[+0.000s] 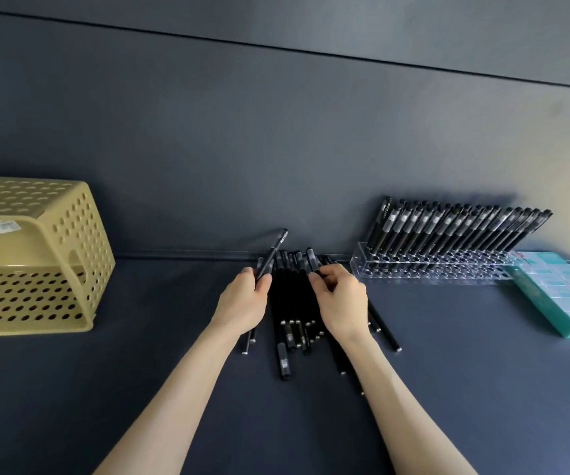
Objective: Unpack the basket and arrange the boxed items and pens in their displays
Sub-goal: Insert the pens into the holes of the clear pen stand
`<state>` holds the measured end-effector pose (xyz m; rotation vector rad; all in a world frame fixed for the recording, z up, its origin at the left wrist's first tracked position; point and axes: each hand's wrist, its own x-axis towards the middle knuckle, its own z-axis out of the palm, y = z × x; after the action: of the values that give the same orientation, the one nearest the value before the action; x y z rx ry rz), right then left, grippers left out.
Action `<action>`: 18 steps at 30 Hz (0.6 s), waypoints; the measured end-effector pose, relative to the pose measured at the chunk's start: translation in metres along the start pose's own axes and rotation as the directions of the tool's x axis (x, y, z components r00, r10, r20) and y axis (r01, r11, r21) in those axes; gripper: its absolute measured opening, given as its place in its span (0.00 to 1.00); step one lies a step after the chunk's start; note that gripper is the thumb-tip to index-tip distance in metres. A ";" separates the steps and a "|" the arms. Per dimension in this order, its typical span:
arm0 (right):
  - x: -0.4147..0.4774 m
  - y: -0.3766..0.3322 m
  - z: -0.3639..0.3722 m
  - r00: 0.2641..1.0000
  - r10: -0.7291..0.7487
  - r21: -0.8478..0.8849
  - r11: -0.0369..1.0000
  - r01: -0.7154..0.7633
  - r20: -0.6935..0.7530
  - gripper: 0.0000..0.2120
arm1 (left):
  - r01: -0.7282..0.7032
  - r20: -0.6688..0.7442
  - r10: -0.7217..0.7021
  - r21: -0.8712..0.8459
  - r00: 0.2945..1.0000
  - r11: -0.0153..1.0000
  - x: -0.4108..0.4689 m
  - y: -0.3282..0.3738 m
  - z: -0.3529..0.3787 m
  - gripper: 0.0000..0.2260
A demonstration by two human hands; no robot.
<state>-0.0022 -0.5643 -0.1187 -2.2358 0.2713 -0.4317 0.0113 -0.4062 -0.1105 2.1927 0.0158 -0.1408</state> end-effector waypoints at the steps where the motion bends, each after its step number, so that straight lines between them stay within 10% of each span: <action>1: -0.001 0.000 0.000 1.000 0.002 0.030 1.000 -0.002 -0.001 0.08 | 0.006 0.002 -0.006 -0.054 1.000 0.999 -0.001 0.000 -0.001 0.14; 7: 0.000 -0.008 -0.013 0.999 0.000 0.323 0.946 0.014 -0.045 0.03 | 0.043 0.056 -0.014 -0.566 0.998 0.823 -0.017 0.015 -0.005 0.09; 18: 0.006 0.030 -0.103 0.996 -0.005 0.689 0.722 -0.059 0.090 0.14 | -0.001 0.137 0.137 -0.703 0.981 0.711 -0.054 0.079 0.067 0.08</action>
<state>-0.0392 -0.6570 -0.0786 -1.4951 0.0691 -0.3429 -0.0438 -0.5040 -0.0799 1.3976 -0.1017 -0.2457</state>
